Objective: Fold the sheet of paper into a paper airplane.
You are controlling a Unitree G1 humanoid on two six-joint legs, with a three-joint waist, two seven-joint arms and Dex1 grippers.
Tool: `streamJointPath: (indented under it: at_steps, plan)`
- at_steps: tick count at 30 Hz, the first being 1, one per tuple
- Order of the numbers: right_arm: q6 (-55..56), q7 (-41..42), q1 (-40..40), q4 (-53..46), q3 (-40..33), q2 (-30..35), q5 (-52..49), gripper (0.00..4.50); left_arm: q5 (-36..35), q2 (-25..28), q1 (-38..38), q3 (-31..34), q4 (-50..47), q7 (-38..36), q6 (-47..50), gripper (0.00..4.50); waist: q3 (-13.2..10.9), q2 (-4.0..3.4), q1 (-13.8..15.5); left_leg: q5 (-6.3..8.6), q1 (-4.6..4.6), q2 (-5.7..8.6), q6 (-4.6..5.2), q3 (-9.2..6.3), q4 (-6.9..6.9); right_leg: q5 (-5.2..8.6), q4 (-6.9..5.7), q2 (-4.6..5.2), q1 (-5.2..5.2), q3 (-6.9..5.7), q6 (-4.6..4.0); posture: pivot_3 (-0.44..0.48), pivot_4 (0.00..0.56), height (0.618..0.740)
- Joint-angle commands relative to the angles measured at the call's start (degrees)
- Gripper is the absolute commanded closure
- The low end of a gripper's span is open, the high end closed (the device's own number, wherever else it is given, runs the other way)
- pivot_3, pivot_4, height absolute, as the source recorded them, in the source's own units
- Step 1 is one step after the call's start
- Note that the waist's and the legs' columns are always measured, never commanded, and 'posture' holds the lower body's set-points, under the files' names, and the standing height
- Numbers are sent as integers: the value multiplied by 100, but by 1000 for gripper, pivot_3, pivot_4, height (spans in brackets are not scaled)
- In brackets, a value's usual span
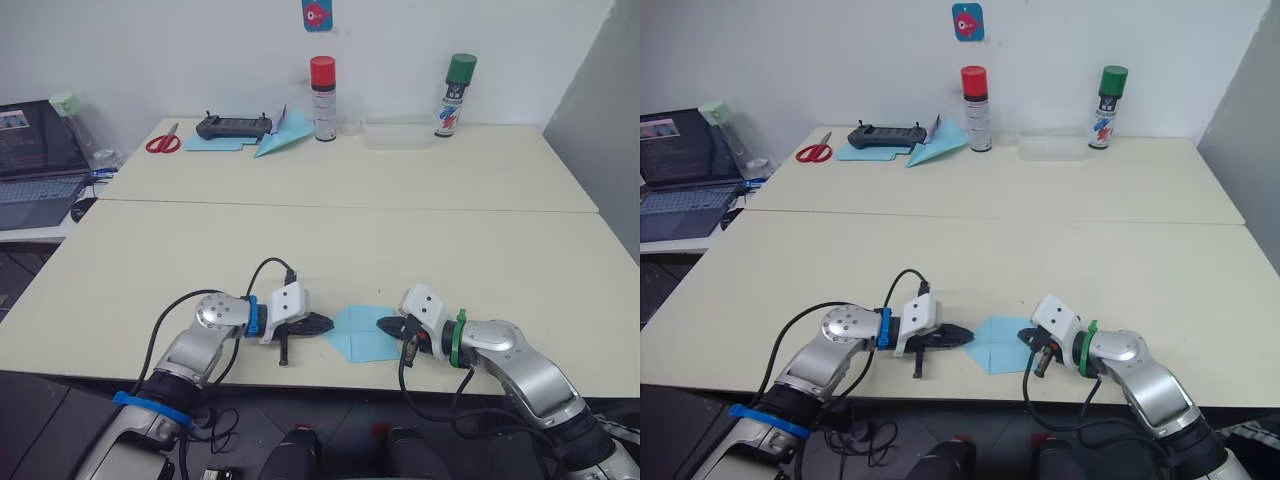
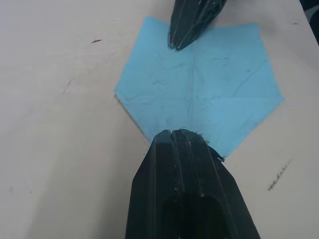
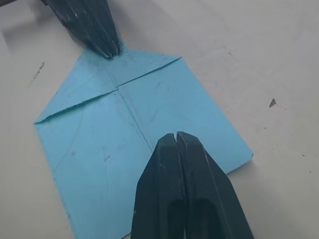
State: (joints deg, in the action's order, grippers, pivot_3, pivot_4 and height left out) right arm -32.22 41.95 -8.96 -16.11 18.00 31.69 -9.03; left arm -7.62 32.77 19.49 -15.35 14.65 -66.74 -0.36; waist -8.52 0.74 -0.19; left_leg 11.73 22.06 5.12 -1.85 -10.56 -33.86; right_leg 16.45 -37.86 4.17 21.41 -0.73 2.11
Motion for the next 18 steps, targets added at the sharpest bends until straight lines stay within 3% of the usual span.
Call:
streamJointPath:
  at_steps: [1, 8, 14, 15, 16, 18]
  plan:
    - [-130, 103, 152, 273, 84, 198, 140, 4475, 210, 454, -283, 259, 494, 174, 324, 4500, -1, -4, -1, 2, -2, -1, 0, 1, 1, 2, 0, 0, 0, 0, -3, 0, 150, 740]
    - [0, 211, 107, 296, -24, 184, 42, 4475, -431, 509, -85, 797, -385, 195, 665, 4500, -30, 4, 10, 6, 9, 0, 1, -2, 1, 4, 5, 0, 21, 0, -5, 0, 150, 740]
    - [-430, 484, 36, -286, -659, 83, -830, 4475, -732, 539, 47, 1014, -1171, 127, 938, 4500, -67, 15, 10, 2, 88, 4, 0, -3, -9, -26, -7, -4, 85, 2, 41, 0, 150, 740]
    - [-513, 490, 21, -328, -725, 89, -920, 4500, -720, 559, 47, 1012, -1222, 119, 941, 3972, -75, 12, 9, 3, 88, 8, 0, 1, -9, -26, -6, -2, 84, 5, 41, 0, 150, 740]
    - [-781, 539, -54, -430, -948, 95, -1223, 4500, -824, 628, 32, 1037, -1397, 4, 1010, 3829, -84, 9, 7, 3, 89, 8, 0, 5, -9, -26, -5, -2, 85, 7, 41, 0, 150, 740]
    - [-1389, 589, -198, -605, -1402, 164, -1822, 3861, -1128, 808, -24, 1133, -1854, -274, 1138, 3219, -120, 4, 0, 3, 93, 7, 0, 7, -7, -25, -4, -2, 89, 7, 40, 0, 150, 740]
